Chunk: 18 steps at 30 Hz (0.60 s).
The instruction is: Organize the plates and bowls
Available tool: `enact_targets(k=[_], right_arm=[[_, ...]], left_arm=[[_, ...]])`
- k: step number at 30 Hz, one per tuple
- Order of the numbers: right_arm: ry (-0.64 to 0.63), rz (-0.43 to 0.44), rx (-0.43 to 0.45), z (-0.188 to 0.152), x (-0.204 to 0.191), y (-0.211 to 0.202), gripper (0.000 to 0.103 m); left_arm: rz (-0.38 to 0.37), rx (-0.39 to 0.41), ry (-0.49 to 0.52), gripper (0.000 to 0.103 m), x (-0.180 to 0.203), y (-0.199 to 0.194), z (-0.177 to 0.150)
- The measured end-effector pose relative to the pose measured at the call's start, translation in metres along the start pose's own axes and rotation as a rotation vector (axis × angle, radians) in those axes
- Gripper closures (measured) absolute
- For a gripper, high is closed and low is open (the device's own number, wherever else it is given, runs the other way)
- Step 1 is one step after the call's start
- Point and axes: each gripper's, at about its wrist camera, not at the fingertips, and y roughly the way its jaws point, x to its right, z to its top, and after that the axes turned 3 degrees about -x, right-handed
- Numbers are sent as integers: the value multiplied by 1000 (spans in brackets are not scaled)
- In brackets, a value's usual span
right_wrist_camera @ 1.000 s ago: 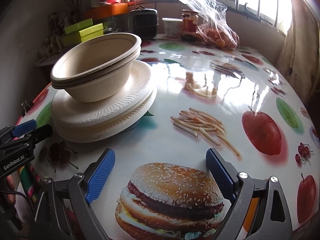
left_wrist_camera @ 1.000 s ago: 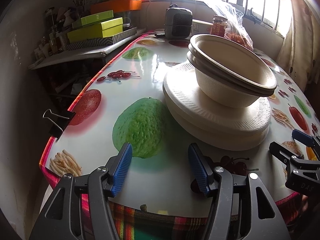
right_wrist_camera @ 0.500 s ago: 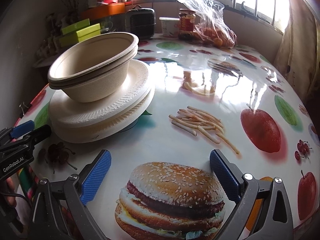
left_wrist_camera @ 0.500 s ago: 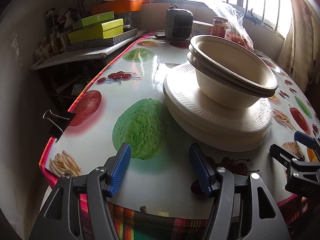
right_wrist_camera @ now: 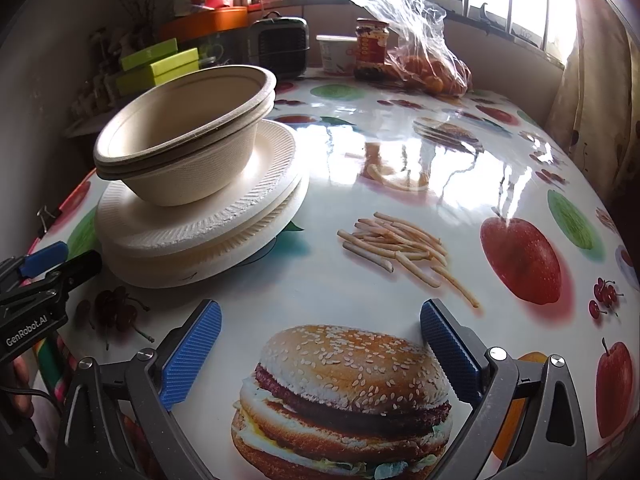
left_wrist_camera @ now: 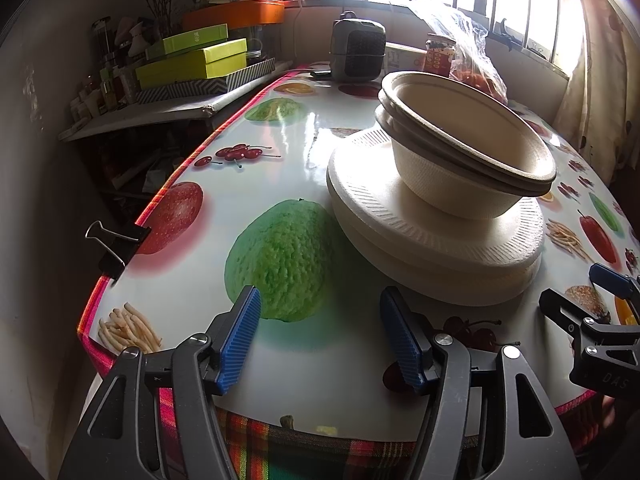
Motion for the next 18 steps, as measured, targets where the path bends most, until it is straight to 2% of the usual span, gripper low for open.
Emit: enact_targets(k=[18], right_arm=[[-1,0,0,0,0,0,2]], left_arm=[[-1,0,0,39,0,1,0]])
